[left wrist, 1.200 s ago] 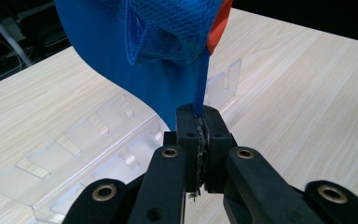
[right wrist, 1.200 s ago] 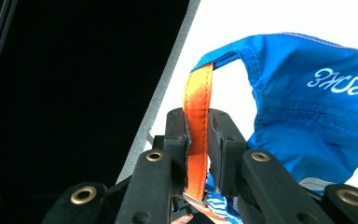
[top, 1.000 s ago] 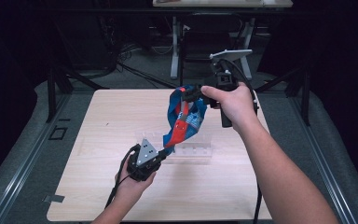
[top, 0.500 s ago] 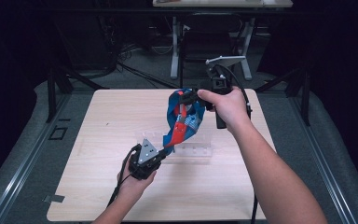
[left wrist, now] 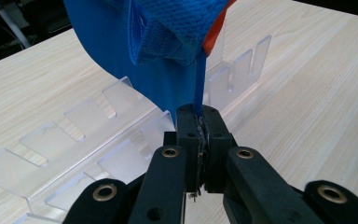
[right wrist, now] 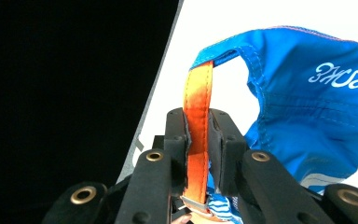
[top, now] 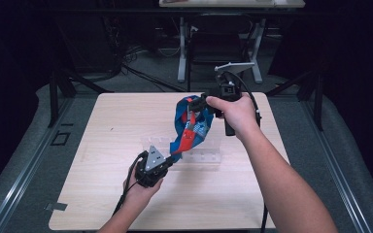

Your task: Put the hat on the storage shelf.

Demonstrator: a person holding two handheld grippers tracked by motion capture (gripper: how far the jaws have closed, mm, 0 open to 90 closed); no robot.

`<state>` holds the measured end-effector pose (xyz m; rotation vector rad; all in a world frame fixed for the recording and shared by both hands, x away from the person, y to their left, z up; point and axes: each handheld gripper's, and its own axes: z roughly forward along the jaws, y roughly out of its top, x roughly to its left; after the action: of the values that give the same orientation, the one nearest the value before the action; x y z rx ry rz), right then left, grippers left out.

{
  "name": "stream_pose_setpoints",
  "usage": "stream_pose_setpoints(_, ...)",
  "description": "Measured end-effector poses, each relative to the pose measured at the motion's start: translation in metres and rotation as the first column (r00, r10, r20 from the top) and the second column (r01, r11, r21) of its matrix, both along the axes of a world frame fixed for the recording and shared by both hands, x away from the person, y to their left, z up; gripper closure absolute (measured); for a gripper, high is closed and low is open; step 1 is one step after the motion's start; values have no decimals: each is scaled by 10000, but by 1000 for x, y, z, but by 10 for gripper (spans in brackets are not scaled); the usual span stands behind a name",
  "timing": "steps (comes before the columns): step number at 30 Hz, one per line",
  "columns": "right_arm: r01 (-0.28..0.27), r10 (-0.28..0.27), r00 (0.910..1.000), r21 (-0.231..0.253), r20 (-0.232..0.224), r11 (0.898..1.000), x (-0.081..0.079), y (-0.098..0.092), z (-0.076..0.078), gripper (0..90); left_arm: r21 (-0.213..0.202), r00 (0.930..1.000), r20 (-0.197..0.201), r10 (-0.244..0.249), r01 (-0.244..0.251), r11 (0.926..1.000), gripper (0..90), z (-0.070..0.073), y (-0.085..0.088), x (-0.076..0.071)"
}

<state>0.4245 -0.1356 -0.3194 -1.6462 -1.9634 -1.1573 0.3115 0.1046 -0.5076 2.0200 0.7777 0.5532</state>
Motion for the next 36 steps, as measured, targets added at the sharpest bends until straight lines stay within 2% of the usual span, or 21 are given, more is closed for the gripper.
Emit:
stream_pose_setpoints(9, 138, -143, 9998, -314, -143, 9994, 3, -1, -15, 784, -209, 9997, -242, 97, -102, 9997, 882, -13, 4, 2)
stream_pose_setpoints(14, 229, -240, 9993, -402, -271, 9989, 6, -1, -23, 784, -494, 9993, -338, 182, -199, 9986, 880, -16, 7, 3)
stream_pose_setpoints(18, 70, -85, 9994, -453, -335, 9989, 6, -1, -26, 784, -437, 9989, -408, 219, -237, 9988, 877, -19, 8, 4)
stream_pose_setpoints(25, 133, -147, 9995, -482, -285, 9987, 5, 0, -27, 784, -555, 9983, -497, 300, -327, 9979, 867, -20, 8, 3)
stream_pose_setpoints(36, 237, -255, 9990, -473, -366, 9986, 6, 0, -28, 776, -607, 9974, -538, 487, -520, 9968, 752, -17, 13, 2)
